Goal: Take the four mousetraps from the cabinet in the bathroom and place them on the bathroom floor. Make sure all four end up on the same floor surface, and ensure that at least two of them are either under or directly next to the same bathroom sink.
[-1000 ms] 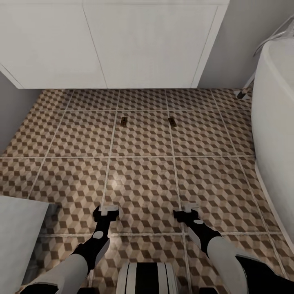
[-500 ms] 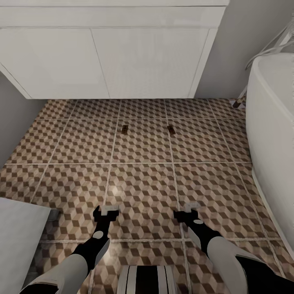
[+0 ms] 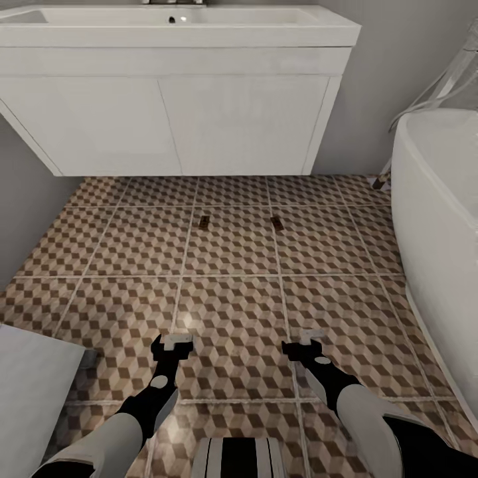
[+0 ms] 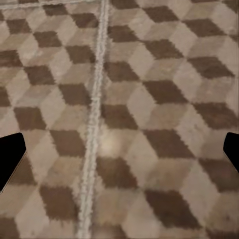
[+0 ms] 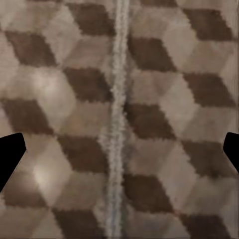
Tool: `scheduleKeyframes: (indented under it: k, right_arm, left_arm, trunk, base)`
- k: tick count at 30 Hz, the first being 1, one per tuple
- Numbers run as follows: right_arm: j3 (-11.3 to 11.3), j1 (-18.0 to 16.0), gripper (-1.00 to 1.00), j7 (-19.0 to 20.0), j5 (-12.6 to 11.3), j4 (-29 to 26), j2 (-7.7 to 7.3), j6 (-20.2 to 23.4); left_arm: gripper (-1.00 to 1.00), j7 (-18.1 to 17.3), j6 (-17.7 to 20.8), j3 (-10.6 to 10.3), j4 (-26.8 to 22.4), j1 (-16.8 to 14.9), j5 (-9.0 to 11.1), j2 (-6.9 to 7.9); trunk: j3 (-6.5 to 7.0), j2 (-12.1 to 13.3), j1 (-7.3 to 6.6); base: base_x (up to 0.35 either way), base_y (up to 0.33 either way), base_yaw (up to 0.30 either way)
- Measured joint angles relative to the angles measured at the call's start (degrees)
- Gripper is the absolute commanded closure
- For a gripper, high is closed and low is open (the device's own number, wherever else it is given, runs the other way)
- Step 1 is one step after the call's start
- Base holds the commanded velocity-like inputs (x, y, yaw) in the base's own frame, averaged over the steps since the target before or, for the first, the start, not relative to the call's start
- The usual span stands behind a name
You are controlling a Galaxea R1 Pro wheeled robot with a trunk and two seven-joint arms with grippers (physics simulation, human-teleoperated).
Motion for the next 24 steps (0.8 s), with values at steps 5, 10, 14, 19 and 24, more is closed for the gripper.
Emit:
scheduleKeyframes:
  k: [5,10,14,19,24]
  right_arm:
    - [0.0,0.0,-1.0,0.1,0.0,0.0,0.04,0.0]
    - [0.0,0.0,-1.0,0.0,0.0,0.0,0.07,0.0]
    - [-0.1,0.0,-1.0,0.0,0.0,-0.1,0.09,-0.1]
    - [-0.1,0.0,-1.0,0.0,-0.1,-0.1,0.09,0.0]
    - [-0.2,0.0,-1.0,-0.1,-0.3,-0.1,0.09,0.1]
  left_arm:
    - [-1.0,0.0,0.0,0.0,0.0,0.0,0.0,0.01]
    - [-1.0,0.0,0.0,0.0,0.0,0.0,0.0,0.01]
    - [-1.0,0.0,0.0,0.0,0.0,0.0,0.0,0.01]
    - [-1.0,0.0,0.0,0.0,0.0,0.0,0.0,0.02]
    - [-1.0,0.0,0.0,0.0,0.0,0.0,0.0,0.02]
  trunk:
    - [1.11,0.1,-0.13]
    - [2.22,0.1,-0.26]
    - [3.1,0.2,-0.36]
    - [4.21,0.3,-0.49]
    - [5.32,0.3,-0.62]
  base:
    - [0.0,0.0,0.0]
    - [0.0,0.0,0.0]
    - [0.0,0.0,0.0]
    - [0.0,0.0,0.0]
    - [0.0,0.0,0.0]
